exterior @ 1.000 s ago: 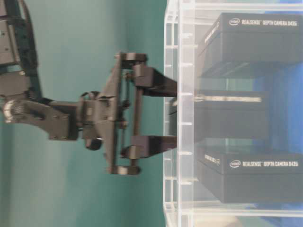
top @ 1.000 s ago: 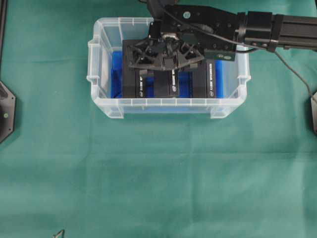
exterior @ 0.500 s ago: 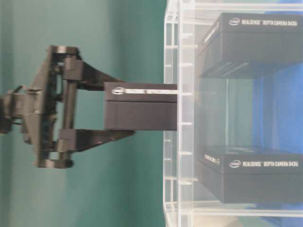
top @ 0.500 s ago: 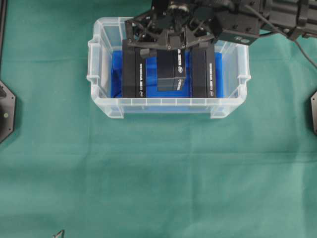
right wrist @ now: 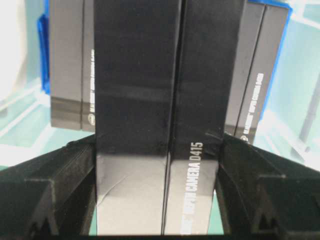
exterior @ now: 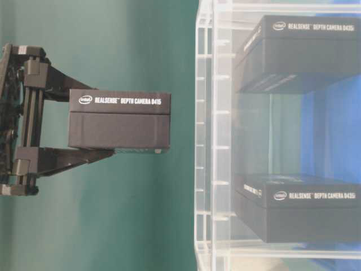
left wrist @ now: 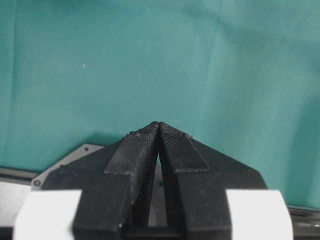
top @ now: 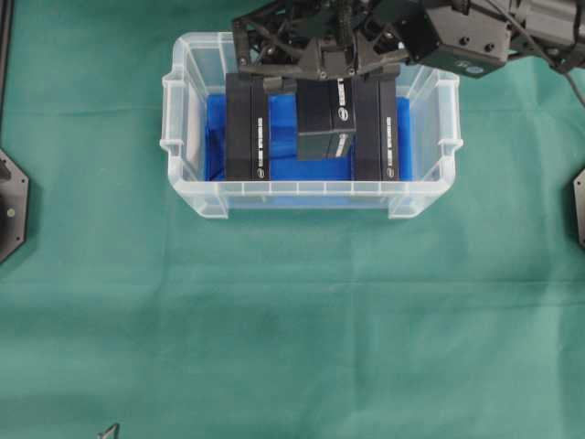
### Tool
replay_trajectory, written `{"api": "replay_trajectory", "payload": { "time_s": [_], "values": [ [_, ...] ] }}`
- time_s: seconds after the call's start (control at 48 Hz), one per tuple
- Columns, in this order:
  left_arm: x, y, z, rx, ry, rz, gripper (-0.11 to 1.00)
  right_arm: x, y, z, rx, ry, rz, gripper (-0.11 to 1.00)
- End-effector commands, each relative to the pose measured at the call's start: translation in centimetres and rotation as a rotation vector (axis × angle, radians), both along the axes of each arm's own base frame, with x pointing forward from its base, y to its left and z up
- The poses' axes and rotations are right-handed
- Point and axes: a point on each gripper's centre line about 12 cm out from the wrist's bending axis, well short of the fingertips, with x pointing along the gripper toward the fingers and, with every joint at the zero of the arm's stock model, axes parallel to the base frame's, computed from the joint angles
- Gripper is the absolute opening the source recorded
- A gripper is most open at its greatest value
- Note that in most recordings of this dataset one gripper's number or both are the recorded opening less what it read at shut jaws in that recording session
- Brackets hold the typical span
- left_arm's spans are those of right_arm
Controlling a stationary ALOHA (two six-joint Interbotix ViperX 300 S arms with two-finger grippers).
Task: Take the box out of the case with the right arm.
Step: 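Lift the middle box straight up out of the case with the right gripper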
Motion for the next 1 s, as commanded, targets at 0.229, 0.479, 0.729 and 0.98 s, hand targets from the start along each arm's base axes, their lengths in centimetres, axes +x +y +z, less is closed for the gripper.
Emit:
{"api": "replay_trajectory", "payload": {
  "time_s": [0.229, 0.479, 0.729, 0.98],
  "values": [
    [0.14, 0.03, 0.89, -0.002, -0.026, 0.003, 0.02, -1.39, 0.18, 3.31, -0.016, -0.081, -0.020, 0.66],
    [0.16, 0.05, 0.90, -0.002, -0.028, 0.005, 0.02, -1.36, 0.14, 3.25, -0.018, -0.079, -0.022, 0.66],
    [0.18, 0.05, 0.87, -0.001, -0.025, 0.003, 0.02, -1.41, 0.08, 3.32, -0.024, -0.080, -0.024, 0.66],
    [0.16, 0.05, 0.90, 0.000, -0.028, 0.002, 0.02, -1.42, 0.04, 3.33, -0.027, -0.079, -0.025, 0.66]
  ]
}}
